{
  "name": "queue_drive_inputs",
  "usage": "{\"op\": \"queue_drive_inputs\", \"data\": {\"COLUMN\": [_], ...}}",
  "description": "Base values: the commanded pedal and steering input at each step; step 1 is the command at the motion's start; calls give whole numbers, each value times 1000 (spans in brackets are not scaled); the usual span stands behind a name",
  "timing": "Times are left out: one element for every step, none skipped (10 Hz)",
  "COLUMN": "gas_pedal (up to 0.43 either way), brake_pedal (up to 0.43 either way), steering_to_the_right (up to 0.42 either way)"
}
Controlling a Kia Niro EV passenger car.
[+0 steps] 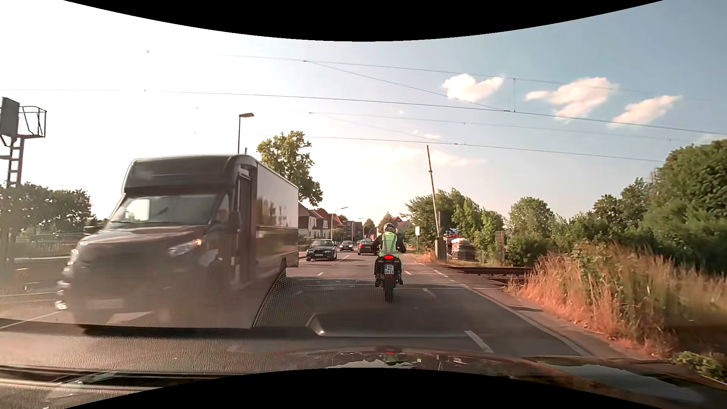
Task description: Follow the waypoints while adhering to traffic rules and regulations
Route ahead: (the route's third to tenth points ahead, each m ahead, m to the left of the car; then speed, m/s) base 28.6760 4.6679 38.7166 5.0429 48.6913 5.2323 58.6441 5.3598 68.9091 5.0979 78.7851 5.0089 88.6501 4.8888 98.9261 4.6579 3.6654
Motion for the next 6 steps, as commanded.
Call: {"op": "queue_drive_inputs", "data": {"gas_pedal": [197, 197, 197, 209, 248, 260], "brake_pedal": [0, 0, 0, 0, 0, 0], "steering_to_the_right": [0, 0, 0, -8, -15, -8]}}
